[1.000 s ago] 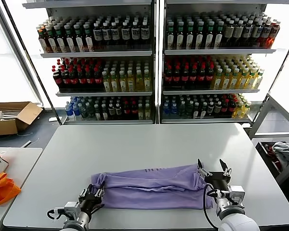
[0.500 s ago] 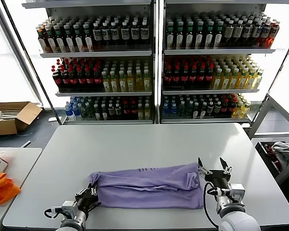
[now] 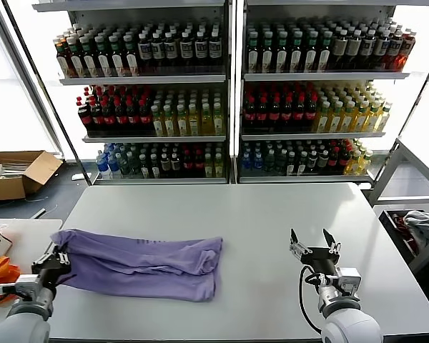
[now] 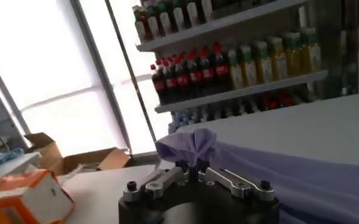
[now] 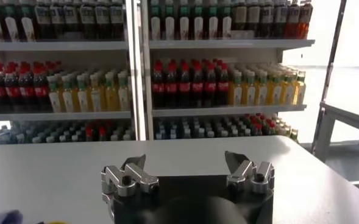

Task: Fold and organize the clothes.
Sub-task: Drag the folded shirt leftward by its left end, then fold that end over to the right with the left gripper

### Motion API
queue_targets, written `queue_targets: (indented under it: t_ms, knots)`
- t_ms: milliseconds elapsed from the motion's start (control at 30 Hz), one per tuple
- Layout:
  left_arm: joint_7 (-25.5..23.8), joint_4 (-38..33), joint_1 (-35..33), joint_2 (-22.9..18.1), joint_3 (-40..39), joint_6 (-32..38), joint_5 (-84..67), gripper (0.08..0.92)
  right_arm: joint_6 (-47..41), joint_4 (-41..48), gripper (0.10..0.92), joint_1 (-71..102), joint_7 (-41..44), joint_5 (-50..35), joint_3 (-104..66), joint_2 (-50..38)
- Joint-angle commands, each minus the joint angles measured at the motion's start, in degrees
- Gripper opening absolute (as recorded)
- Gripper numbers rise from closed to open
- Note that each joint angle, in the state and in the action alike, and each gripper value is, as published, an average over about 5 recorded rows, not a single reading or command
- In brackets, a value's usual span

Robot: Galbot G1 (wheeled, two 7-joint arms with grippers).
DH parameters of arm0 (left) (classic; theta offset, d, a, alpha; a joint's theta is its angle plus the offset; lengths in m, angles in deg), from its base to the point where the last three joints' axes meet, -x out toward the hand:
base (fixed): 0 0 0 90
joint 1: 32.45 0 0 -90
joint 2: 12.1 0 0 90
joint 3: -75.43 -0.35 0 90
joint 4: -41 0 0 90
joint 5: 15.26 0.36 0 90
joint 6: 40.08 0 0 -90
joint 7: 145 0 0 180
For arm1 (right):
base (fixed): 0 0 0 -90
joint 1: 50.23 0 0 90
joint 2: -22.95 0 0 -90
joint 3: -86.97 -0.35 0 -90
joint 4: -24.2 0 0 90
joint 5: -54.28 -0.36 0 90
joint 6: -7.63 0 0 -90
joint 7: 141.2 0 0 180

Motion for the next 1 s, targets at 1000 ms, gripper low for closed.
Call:
queue_targets:
  t_ms: [1000]
  knots:
    - [2.29,-7.61,5.98,-11.32,-31.4,-9.57,7.73,0.128,0.73,-4.0,0.823,6.68,0.03,2.75,-1.14,2.68]
